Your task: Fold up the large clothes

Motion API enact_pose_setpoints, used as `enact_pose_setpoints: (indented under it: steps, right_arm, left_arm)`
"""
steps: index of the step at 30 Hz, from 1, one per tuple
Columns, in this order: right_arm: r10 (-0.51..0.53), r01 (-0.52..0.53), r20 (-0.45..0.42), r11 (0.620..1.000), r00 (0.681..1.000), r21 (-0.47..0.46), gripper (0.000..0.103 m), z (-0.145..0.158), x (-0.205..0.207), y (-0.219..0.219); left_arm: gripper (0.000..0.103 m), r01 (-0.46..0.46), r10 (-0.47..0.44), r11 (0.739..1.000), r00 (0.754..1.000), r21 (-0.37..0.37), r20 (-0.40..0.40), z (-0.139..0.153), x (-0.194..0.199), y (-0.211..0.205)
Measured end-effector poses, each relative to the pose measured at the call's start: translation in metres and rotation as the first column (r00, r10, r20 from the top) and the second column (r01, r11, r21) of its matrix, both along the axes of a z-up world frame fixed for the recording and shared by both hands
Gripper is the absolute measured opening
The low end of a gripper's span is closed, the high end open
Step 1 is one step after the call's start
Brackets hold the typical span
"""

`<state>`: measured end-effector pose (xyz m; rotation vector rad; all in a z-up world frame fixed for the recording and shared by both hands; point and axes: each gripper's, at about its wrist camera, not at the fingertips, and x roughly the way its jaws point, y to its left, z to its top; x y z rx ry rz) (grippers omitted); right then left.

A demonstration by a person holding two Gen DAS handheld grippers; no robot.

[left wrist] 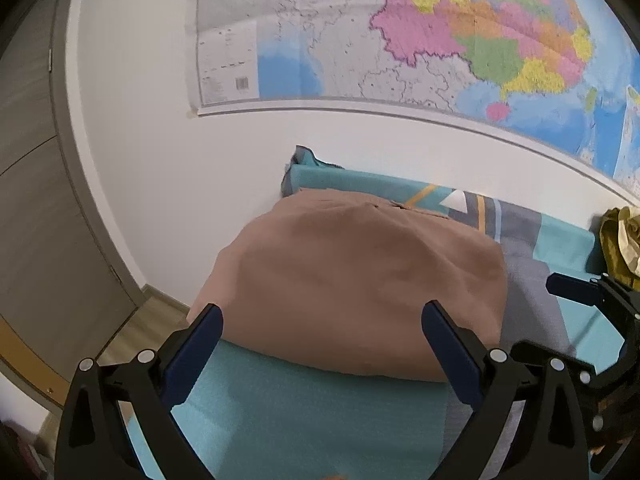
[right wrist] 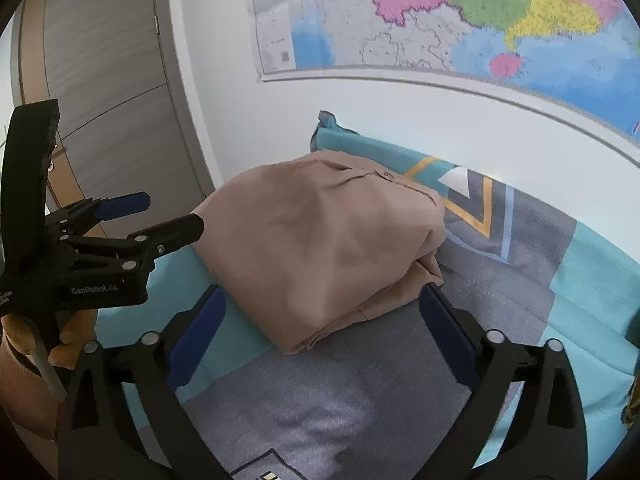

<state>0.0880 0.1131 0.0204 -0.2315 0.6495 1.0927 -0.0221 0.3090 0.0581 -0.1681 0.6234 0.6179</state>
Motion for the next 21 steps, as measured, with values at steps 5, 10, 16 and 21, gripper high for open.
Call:
enact_pose_setpoints:
  steps: [5, 10, 16, 21]
  right_arm:
    - [0.000, 0.001, 0.006, 1.000, 1.000, -0.001, 0.097, 0.002, -0.006, -0.005]
    - [0.007, -0.007, -0.001, 1.000, 1.000, -0.009, 0.097, 0.004, -0.014, -0.008]
    - [0.008, -0.008, -0.012, 1.000, 1.000, 0.008, 0.097, 0.004, -0.024, -0.013]
    - [0.003, -0.003, -0.024, 1.000, 1.000, 0.023, 0.097, 0.004, -0.026, -0.019]
  left_arm:
    - [0.096, -0.044, 0.044, 0.999, 0.999, 0.002, -0.004, 0.003, -0.005, -0.005]
    - [0.096, -0.075, 0.075, 0.997, 0.997, 0.018, -0.006, 0.006, -0.011, -0.010]
    - [0.096, -0.077, 0.077, 0.997, 0.997, 0.027, -0.002, 0.006, -0.014, -0.021]
    - [0.096, -0.074, 0.075, 0.997, 0.997, 0.023, -0.001, 0.005, -0.018, -0.029]
